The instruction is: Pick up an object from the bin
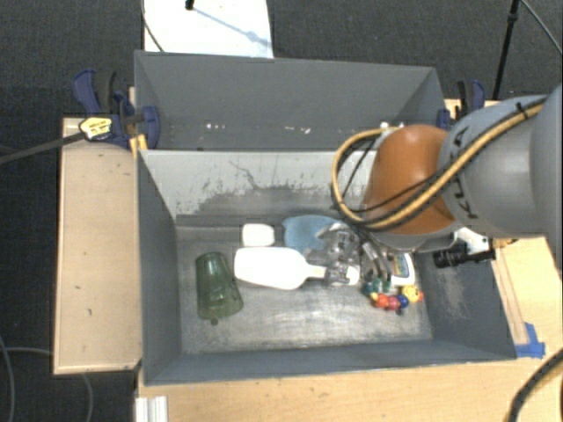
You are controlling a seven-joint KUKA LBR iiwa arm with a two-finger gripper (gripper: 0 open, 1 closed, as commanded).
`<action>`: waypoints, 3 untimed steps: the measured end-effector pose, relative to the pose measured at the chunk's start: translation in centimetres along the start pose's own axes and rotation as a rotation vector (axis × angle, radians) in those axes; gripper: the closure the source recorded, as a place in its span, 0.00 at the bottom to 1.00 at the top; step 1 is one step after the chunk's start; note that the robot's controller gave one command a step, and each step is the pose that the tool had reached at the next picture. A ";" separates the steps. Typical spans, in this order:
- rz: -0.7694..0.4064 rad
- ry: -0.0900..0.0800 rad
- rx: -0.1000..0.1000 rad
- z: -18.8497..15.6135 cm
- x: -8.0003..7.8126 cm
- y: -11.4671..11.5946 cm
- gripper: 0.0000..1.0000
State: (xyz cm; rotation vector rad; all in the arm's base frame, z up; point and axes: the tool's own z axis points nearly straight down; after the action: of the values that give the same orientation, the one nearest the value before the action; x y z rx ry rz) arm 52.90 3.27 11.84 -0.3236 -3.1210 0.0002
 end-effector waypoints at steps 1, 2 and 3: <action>-0.001 -0.005 -0.001 -2.0 -0.1 0.0 1.00; -0.002 -0.007 -0.002 -3.4 -0.1 0.0 1.00; -0.002 -0.006 -0.002 -4.6 -0.1 0.0 1.00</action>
Offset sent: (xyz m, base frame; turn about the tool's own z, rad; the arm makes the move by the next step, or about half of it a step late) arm 0.0000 0.0001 0.0627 0.0000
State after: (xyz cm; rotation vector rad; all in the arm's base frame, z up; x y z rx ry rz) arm 53.04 3.28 16.47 -0.3208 -3.1277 -0.0014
